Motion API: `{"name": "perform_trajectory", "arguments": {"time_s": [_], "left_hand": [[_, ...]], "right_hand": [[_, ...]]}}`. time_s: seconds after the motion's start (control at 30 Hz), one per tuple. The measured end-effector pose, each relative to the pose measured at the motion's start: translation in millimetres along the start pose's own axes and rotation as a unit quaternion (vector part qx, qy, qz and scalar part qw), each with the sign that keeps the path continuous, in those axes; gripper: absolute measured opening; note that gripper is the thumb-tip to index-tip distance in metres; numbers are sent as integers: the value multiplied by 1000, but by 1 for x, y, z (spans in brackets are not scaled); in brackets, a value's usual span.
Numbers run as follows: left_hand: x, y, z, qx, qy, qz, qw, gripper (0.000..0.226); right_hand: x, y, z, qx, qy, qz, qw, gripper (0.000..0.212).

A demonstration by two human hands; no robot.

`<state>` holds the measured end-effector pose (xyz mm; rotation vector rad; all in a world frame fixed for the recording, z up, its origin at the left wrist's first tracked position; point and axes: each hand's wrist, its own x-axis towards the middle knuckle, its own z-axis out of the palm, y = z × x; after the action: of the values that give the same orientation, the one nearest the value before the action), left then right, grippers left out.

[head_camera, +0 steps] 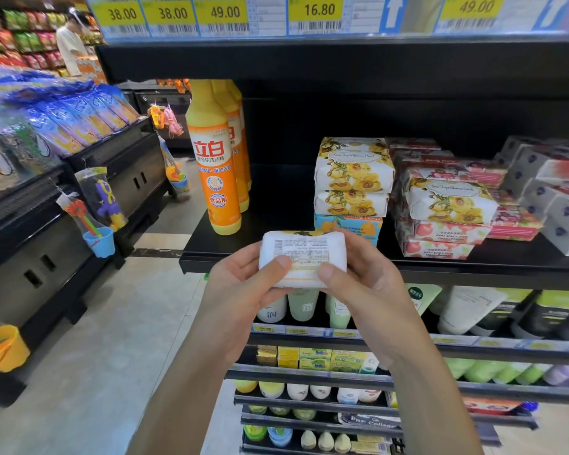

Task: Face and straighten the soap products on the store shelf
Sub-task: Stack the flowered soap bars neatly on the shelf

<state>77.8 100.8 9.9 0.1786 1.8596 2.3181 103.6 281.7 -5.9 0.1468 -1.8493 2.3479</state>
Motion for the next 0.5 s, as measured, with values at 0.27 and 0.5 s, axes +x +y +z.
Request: {"name": "perform_trajectory", "arguments": {"time_s": [0.27, 0.5], "left_hand": [[1, -7, 2, 5, -26, 23, 999, 57], [4, -9, 5, 2, -23, 22, 999, 61]], "right_hand": [[0, 2, 6, -3, 53, 12, 999, 43], [1, 5, -2, -12, 43, -4, 999, 47]]}}
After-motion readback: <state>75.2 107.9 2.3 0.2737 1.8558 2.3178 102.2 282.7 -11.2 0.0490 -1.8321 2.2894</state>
